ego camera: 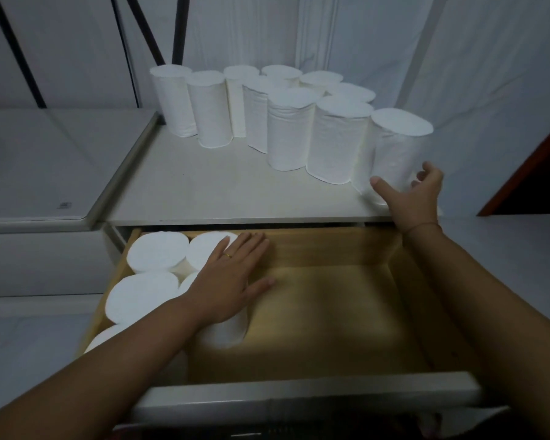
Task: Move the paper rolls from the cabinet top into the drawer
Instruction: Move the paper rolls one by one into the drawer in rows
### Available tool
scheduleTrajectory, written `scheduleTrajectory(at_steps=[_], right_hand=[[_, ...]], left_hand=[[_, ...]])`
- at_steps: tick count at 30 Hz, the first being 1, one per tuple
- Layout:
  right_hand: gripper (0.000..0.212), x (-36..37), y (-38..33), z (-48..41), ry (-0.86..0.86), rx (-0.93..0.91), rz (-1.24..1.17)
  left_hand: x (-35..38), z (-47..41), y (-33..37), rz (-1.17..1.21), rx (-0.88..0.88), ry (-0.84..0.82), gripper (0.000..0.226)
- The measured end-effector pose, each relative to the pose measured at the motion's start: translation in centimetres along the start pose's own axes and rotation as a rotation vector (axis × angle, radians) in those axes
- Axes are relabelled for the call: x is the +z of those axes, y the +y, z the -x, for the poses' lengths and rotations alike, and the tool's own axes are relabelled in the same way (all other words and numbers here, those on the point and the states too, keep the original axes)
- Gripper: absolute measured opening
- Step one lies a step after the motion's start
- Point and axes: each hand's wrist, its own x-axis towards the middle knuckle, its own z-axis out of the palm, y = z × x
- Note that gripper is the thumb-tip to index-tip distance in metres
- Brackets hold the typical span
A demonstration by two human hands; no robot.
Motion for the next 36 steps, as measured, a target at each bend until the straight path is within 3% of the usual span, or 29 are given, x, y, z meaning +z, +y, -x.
scheduleTrajectory(at_steps=[7,16,23,36], right_hand=[[0.08,-0.9,0.6,-0.7,-0.086,-0.005,-0.012],[0.051,-1.3,0.8,-0.3,-0.14,-0.014,-0.03],[0.093,-0.7,-0.5,-1.6,-0.258,-0.097,-0.073],[0.102,0.6,-2.0,-2.4,-0.239,-0.167,-0.046]], left_hand=[[0.5,-0.4,0.1,0.009,-0.028,0.04,0.074],[0.4,-0.3,0.4,-0.008,-0.039,0.038,0.072],[0.3,-0.2,0.5,-0.01,-0.042,0.039,0.074],[0.3,-0.2,0.5,-0.023,-0.042,0.023,0.078]])
